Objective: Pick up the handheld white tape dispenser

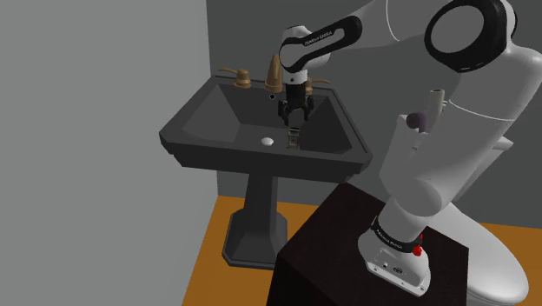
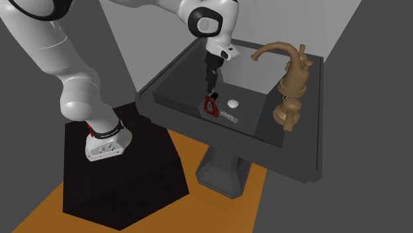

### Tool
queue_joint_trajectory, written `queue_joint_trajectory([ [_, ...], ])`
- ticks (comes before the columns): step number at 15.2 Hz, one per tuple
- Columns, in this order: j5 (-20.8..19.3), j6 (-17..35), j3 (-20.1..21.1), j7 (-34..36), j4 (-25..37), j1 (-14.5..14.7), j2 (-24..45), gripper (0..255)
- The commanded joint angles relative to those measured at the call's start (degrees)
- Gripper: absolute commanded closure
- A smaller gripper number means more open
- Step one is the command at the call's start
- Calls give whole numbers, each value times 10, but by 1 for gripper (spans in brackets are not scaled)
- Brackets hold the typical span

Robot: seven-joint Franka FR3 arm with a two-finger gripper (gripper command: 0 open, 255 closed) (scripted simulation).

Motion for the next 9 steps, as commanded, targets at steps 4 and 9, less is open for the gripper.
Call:
queue_joint_trajectory([
  [4, 7, 21, -7, 12, 16, -8, 49, 0],
  [9, 7, 54, -8, 13, -1, -8, 65, 0],
])
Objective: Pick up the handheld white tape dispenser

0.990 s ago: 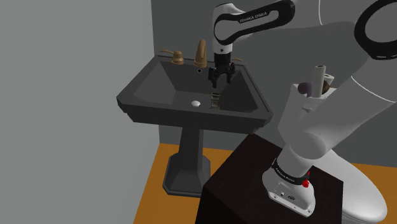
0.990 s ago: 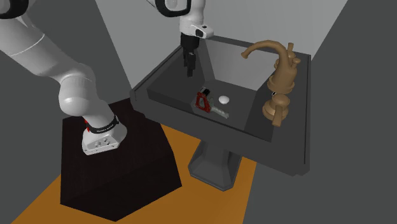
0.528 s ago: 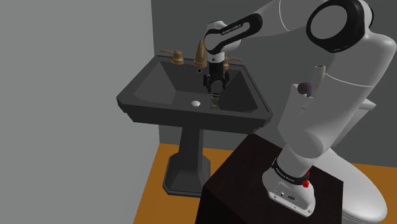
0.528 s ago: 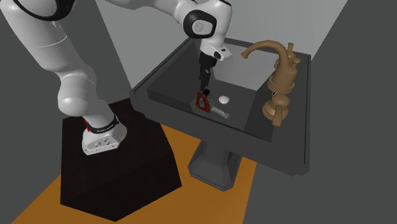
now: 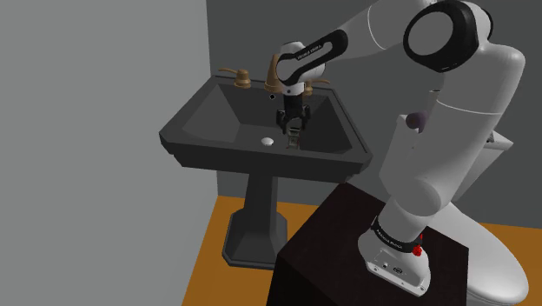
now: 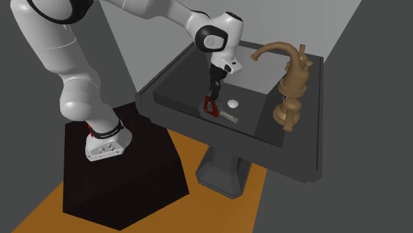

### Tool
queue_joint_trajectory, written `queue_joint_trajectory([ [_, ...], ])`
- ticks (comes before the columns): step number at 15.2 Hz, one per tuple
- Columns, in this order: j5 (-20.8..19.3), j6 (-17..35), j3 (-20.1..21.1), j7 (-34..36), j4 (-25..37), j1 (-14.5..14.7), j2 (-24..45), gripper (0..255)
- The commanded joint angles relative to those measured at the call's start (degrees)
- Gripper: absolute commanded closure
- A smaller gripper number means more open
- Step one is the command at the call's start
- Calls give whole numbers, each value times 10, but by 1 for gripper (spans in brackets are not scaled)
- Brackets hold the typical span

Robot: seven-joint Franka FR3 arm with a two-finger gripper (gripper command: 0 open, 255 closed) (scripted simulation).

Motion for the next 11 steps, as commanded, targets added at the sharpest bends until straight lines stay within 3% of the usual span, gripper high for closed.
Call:
queue_joint_trajectory([
  [1, 0, 6, 0, 0, -1, 0, 5, 0],
  [2, 0, 7, 0, 0, -1, 0, 6, 255],
  [11, 0, 6, 0, 0, -1, 0, 5, 255],
])
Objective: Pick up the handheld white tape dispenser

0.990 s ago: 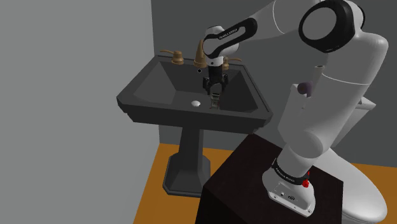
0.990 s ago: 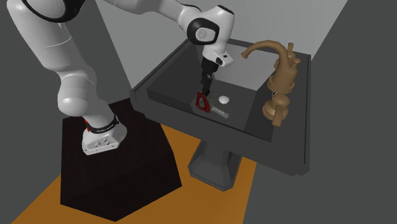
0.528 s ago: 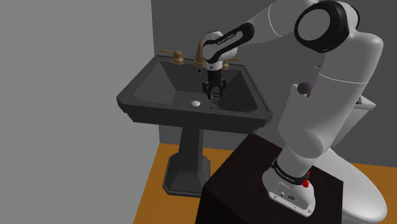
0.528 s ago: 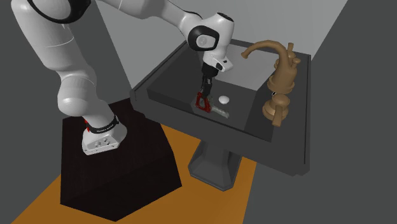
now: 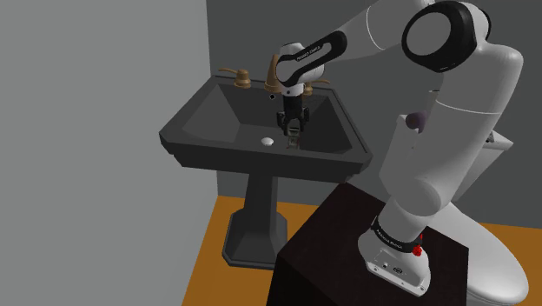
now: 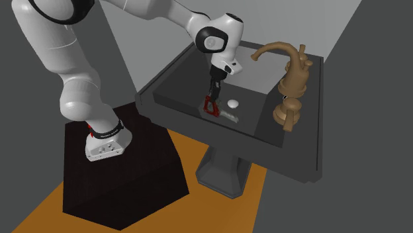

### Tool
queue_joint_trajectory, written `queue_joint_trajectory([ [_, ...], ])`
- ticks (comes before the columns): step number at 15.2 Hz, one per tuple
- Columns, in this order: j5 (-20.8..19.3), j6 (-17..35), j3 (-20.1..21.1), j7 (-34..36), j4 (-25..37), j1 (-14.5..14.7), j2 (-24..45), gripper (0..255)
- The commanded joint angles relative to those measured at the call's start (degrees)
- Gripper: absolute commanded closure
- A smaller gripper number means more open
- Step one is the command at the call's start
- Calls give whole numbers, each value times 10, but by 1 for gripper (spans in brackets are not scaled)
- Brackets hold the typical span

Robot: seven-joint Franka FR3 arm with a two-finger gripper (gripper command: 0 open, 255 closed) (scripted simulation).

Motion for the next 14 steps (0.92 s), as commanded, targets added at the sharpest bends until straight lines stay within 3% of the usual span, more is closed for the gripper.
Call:
queue_joint_trajectory([
  [1, -1, -6, 0, 0, 2, 0, -4, 255],
  [14, -2, -101, 0, -3, 60, 1, -41, 255],
])
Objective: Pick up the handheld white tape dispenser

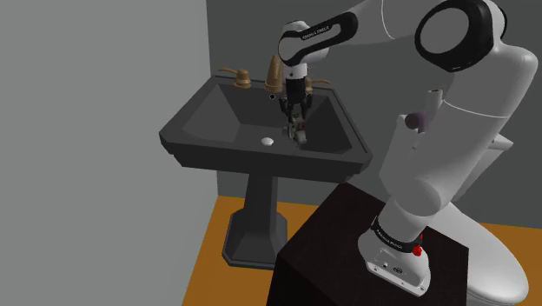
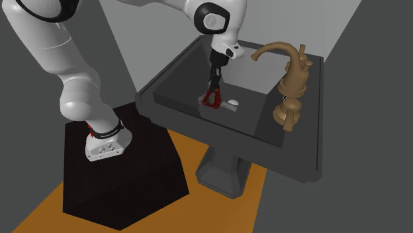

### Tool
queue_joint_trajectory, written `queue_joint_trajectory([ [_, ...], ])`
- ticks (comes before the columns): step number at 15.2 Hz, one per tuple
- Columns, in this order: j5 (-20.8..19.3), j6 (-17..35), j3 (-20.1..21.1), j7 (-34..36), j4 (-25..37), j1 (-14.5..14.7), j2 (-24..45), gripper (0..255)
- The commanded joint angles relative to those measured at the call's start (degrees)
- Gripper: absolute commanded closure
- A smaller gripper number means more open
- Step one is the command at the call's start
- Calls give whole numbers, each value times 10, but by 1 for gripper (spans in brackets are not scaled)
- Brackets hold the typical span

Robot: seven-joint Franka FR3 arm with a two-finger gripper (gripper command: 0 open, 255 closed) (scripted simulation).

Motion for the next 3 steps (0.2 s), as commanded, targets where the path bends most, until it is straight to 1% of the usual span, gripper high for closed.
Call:
queue_joint_trajectory([
  [1, 0, -16, 0, 0, 13, 0, -4, 255],
  [3, 0, -18, 0, 0, 14, 0, -4, 255],
])
